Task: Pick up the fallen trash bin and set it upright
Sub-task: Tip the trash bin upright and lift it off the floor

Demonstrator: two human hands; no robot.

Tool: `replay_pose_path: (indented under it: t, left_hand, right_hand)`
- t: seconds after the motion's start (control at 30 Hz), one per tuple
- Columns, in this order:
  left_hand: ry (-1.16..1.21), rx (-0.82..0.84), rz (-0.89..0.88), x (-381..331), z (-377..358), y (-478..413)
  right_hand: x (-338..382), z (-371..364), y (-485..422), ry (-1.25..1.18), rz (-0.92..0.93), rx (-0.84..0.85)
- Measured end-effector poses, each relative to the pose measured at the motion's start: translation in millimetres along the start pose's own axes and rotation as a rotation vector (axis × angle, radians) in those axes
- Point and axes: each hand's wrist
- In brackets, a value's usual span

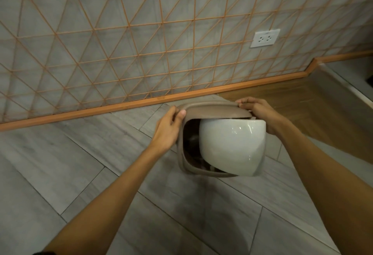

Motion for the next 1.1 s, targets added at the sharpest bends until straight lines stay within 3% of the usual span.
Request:
replay_pose_path:
  t: [0.2,0.53,0.97,1.1]
  left_hand:
    - [0.013,0.028,0.199,-10,22,-18]
    - [0.048,-0.037,0.372,-11,30,-47]
    - [0.148,-0.005,0.44,1,28,-34]
    - [0.254,-0.114,0.472,9,10,-8]
  right_hand:
    - [18,-4,1,-0.024,0.058,0.05]
    - [20,-25,-1,-0.081,-0.064,-0.002]
    - [10,-33,16,-0.117,-0.131,-0.119]
    - [6,-39,30,-0.156,-0.134,-0.248]
Point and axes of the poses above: each hand's wrist, its own y-axis away from the middle knuckle, its own z-axis out of the back of the hand, x = y × z, and after that the axes turned 6 degrees about z, right-handed
